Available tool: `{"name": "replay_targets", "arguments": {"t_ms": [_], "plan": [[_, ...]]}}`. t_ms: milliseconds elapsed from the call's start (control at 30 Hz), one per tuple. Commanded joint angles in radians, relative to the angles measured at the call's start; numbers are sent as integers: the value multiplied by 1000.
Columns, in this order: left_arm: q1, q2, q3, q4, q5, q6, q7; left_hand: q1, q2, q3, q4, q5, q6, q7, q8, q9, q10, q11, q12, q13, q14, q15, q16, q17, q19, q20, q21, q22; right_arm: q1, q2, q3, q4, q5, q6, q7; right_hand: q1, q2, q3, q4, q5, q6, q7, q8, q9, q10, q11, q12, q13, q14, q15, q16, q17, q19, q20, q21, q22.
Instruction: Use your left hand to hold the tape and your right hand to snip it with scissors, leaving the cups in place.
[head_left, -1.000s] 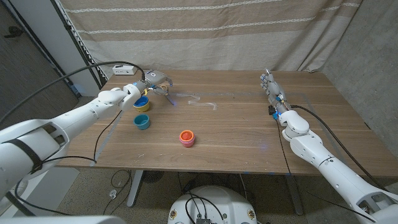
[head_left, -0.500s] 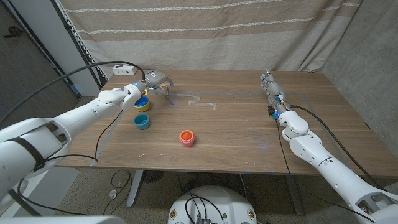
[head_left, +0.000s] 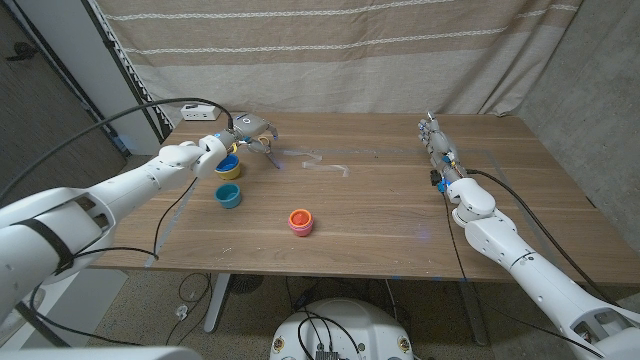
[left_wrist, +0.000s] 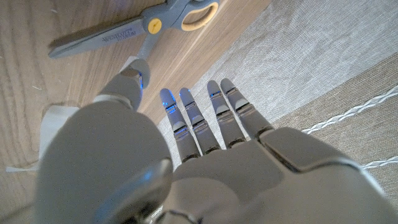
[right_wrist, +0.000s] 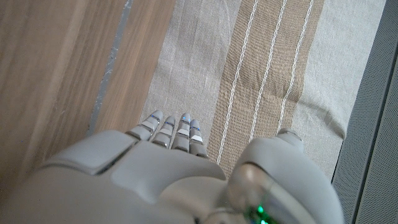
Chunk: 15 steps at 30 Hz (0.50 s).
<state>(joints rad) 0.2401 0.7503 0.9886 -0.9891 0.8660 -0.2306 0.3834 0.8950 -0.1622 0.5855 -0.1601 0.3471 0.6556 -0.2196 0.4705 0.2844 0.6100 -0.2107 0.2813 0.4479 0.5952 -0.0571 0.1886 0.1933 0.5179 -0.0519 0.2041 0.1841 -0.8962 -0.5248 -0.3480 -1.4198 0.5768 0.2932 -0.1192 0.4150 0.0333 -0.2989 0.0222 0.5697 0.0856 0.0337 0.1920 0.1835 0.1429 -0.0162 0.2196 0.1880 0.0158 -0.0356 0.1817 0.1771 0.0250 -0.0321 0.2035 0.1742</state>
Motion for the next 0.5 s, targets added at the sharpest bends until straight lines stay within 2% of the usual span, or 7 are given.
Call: {"name": "replay_targets", "arguments": {"t_ms": [33,500], "plan": [[-7,-6,13,12,1,-3,-2,9,1,3,1,3,-3,1,5,0,7,0,3,4,-2,-169,-2,1,4,-146,3,2,-2,2,0,-2,0,0,-5,4,6,-6,-4,6,3,1,3,2,2,0,6,4,5,-41,2,2,3,-19,-1,6],[-17,-11,26,24,8,-8,12,16,2,4,-2,10,-11,1,4,-1,3,0,-1,2,-13,-169,-2,1,-7,-146,3,2,-7,3,-1,-8,-3,0,-12,2,7,-7,-3,6,3,2,3,2,3,3,6,3,4,-43,2,2,4,-19,-2,6]]}}
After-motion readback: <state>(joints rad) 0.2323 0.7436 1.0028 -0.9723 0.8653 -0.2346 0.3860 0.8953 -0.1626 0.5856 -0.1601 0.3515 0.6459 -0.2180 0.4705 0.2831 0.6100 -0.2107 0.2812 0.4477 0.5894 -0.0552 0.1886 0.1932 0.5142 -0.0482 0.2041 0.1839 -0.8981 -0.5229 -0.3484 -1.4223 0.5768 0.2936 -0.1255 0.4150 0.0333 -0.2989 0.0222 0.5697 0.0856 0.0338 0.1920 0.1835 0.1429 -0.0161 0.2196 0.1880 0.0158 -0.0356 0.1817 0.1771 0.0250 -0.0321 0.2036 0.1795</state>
